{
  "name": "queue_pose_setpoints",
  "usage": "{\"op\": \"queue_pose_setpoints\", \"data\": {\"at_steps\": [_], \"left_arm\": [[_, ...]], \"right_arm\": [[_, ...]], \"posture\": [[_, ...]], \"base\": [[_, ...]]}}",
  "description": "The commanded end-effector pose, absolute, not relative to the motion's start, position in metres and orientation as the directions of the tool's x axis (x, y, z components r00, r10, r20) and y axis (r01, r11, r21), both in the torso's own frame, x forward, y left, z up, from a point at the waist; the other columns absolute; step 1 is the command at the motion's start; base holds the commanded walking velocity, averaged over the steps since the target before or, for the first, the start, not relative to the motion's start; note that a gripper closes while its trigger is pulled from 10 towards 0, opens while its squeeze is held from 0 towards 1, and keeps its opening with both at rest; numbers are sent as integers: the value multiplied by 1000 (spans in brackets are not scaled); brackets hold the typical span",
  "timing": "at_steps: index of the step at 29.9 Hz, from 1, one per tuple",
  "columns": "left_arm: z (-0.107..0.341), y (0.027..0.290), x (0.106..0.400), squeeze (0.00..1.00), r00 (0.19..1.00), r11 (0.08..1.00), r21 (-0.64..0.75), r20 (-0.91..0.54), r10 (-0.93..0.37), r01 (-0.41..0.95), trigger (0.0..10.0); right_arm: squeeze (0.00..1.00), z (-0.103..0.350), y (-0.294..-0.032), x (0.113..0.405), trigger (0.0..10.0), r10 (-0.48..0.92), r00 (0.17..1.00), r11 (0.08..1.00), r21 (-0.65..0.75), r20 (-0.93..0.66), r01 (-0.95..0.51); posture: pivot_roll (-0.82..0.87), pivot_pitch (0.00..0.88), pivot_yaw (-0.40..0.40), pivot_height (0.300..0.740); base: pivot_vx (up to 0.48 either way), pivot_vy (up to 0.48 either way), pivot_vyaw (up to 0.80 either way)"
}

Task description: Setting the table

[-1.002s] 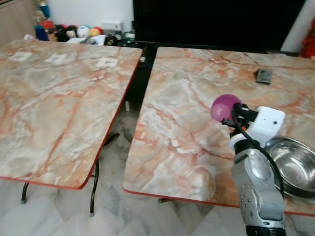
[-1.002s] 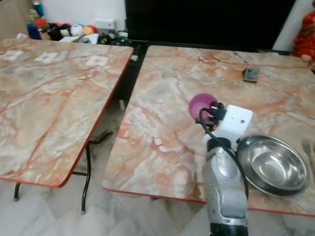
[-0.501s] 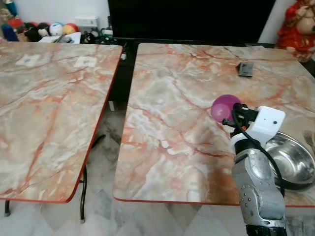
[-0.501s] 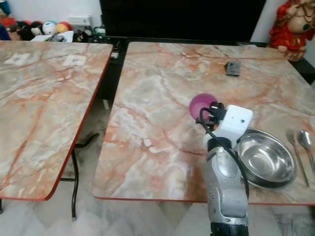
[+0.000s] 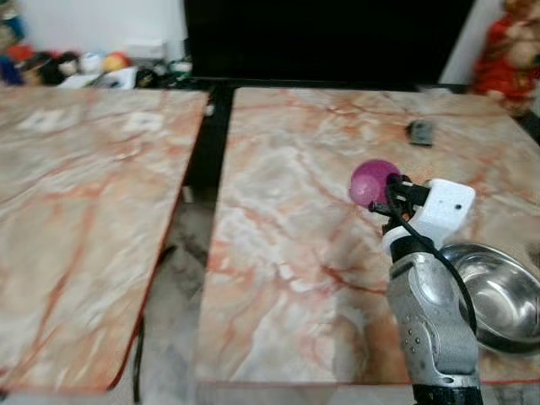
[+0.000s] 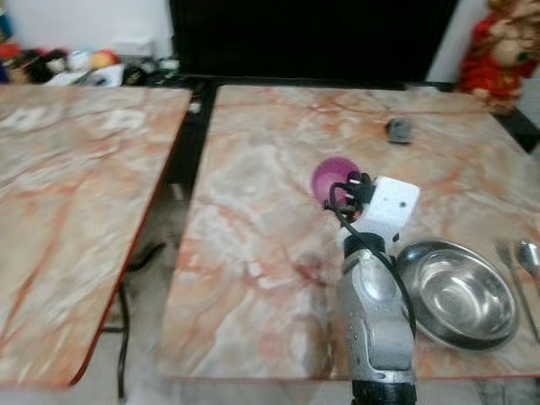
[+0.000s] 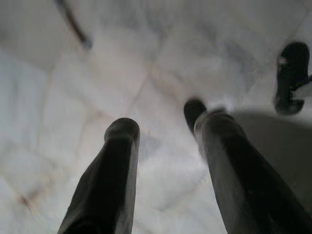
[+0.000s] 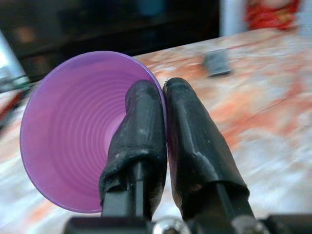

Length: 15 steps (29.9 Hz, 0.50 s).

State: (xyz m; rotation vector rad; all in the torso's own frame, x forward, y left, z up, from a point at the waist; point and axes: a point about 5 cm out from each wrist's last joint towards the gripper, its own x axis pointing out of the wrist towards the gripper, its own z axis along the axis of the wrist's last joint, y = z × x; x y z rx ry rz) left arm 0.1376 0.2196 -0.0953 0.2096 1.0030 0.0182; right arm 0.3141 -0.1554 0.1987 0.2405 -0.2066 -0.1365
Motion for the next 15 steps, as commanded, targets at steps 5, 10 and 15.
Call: {"op": "queue_pose_setpoints", "data": {"at_steps": [5, 10, 15], "left_arm": [[-98, 208, 135, 0, 533, 984, 151, -842, 79, 93, 10000], [-98, 206, 136, 0, 535, 984, 148, -842, 75, 94, 10000], [-99, 203, 137, 0, 536, 985, 144, -842, 69, 98, 10000]], "right_arm": [[0, 196, -163, 313, 10000, -193, 964, 956, 257, 182, 143], [0, 196, -163, 312, 10000, -197, 964, 956, 251, 179, 149], [0, 201, -169, 310, 10000, -256, 956, 949, 227, 147, 219]], "posture": [[-28, 140, -51, 740], [-29, 140, -53, 740], [-32, 140, -54, 740]], "base": [[0, 0, 0], [0, 0, 0], [0, 0, 0]]}}
